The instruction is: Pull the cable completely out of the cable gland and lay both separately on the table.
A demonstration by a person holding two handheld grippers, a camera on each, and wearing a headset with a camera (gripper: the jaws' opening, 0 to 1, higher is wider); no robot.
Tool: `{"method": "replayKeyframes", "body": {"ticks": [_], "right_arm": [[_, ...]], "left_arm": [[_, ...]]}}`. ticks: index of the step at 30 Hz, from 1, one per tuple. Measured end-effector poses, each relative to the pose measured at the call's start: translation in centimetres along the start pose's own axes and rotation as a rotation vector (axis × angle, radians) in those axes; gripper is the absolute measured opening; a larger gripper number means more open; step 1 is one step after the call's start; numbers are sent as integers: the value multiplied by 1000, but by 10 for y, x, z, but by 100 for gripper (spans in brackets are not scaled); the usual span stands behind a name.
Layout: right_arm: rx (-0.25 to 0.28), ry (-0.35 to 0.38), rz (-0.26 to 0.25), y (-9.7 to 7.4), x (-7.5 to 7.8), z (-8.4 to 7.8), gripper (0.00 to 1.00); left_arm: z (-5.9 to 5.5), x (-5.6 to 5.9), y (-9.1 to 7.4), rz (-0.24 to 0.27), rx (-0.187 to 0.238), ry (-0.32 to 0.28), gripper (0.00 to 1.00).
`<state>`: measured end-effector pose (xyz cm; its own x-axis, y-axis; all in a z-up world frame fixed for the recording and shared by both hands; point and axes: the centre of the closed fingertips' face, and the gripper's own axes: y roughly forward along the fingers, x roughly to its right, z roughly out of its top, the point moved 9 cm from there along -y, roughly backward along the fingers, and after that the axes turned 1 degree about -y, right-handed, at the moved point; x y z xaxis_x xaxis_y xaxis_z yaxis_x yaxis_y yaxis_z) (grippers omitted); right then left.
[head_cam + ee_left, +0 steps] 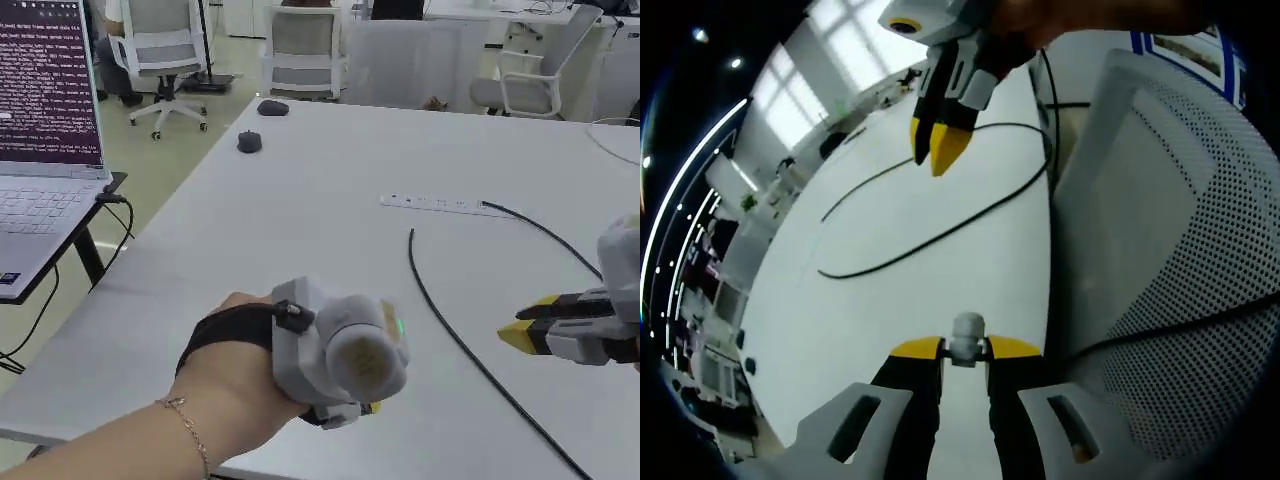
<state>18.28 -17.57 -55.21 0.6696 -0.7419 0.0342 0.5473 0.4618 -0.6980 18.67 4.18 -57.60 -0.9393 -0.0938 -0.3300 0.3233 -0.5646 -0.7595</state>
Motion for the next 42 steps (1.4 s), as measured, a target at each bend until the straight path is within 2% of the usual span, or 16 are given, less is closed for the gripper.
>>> {"method": "replayKeyframes", "body": {"ticks": [5, 8, 11, 13, 16, 18, 22, 25, 28, 30, 31, 33, 36, 39, 40, 42], "right_arm": [[1, -8, 27, -40, -29, -19, 22], [19, 7, 10, -61, -40, -26, 22], [37, 27, -23, -77, -49, -32, 21], [44, 16, -39, -83, -50, -34, 21], [41, 26, -60, -92, -50, -36, 22], [57, 23, -76, -98, -50, -35, 22], [86, 48, -114, -105, -45, -30, 22], [99, 45, -122, -106, -46, -27, 22], [113, 58, -127, -106, -47, -25, 22], [115, 66, -130, -105, -48, -24, 21], [116, 69, -130, -104, -48, -23, 21], [116, 69, -125, -102, -49, -22, 21], [110, 67, -117, -99, -50, -20, 22], [105, 81, -89, -92, -52, -20, 22], [95, 97, -66, -88, -54, -21, 22], [90, 116, -42, -83, -56, -23, 23]], "left_arm": [[5, -5, 5, -39, 15, 3, 17], [5, -6, 16, -80, 13, -3, 17], [1, -7, 30, -115, -34, 45, 17], [-2, -6, 43, -142, -45, 55, 17], [-9, -3, 60, -198, -71, 29, 17], [-16, -3, 72, -222, -105, 14, 17], [-29, -4, 90, -257, -141, -31, 17], [-36, -5, 98, -263, -159, -46, 17], [-43, -4, 103, -304, -174, -80, 17], [-46, -6, 105, -295, -169, -78, 18], [-48, -5, 105, -312, -170, -106, 19], [-48, -7, 102, -296, -151, -128, 25], [-49, -11, 94, -292, -155, -139, 33], [-44, -12, 75, -311, -149, -135, 36], [-41, -13, 64, -299, -135, -76, 38], [-39, -11, 47, -301, -140, -82, 39]]}}
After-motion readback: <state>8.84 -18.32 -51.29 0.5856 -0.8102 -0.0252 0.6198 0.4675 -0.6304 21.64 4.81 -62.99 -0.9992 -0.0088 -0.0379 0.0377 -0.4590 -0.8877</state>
